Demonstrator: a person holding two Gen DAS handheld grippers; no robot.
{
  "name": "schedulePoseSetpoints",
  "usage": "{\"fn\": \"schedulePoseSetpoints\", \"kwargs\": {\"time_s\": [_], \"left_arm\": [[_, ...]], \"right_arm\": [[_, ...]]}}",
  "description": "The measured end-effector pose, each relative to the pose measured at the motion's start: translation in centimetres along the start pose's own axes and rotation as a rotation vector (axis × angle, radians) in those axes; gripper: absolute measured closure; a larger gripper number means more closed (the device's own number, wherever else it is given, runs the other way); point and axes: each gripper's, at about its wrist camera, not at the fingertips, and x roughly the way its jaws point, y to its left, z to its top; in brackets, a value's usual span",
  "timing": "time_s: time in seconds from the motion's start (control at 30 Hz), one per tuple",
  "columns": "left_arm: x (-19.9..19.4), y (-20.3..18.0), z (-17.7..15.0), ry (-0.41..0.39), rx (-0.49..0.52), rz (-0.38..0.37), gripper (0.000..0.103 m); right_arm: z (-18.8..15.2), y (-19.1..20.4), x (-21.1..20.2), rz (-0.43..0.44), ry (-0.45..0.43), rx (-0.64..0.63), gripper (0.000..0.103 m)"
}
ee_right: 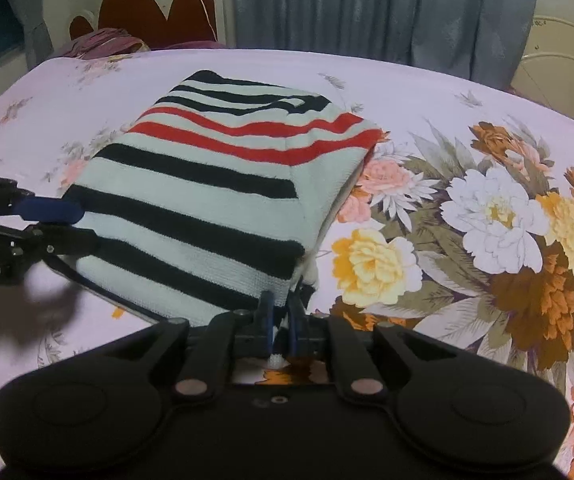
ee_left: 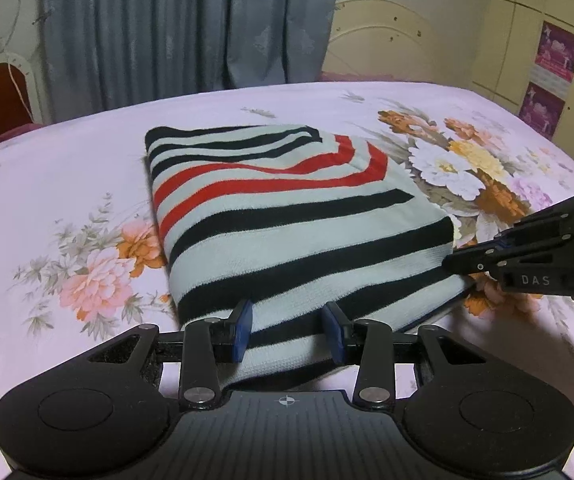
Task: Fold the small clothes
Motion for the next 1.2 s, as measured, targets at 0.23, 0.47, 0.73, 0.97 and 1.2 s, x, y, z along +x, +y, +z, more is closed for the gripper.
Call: {"fn": "schedulePoseSetpoints", "kwargs": {"time_s": [0.23, 0.47, 0.73, 0.97, 1.2], "left_arm": [[-0.7, -0.3, -1.2, 0.010, -0.025, 0.015, 0.063], [-0.4, -0.9, -1.8, 0.013, -0.029, 0.045, 0.063], [-0.6, -1.8, -2.5, 0.019, -0.046, 0.085, 0.063], [-0.4, -2.1, -4.5, 0.111, -0.089, 0.093, 0.063], [-4.9, 0.6, -4.4, -0.062, -0.222, 0.134, 0.020]], "right_arm": [[0.0, 1.1, -4.0, 0.043, -0.110, -0.021, 0.095], [-1.3, 0.9, -0.1, 0.040, -0.041, -0.022, 0.096], [-1.6, 0.6, -0.4, 0.055, -0.041, -0.013, 0.096], [-1.8, 0.2, -0.6, 0.077, -0.042, -0.010, 0.090], [-1.8, -4.3, -4.7, 0.171, -0.129, 0.163, 0.048]]}}
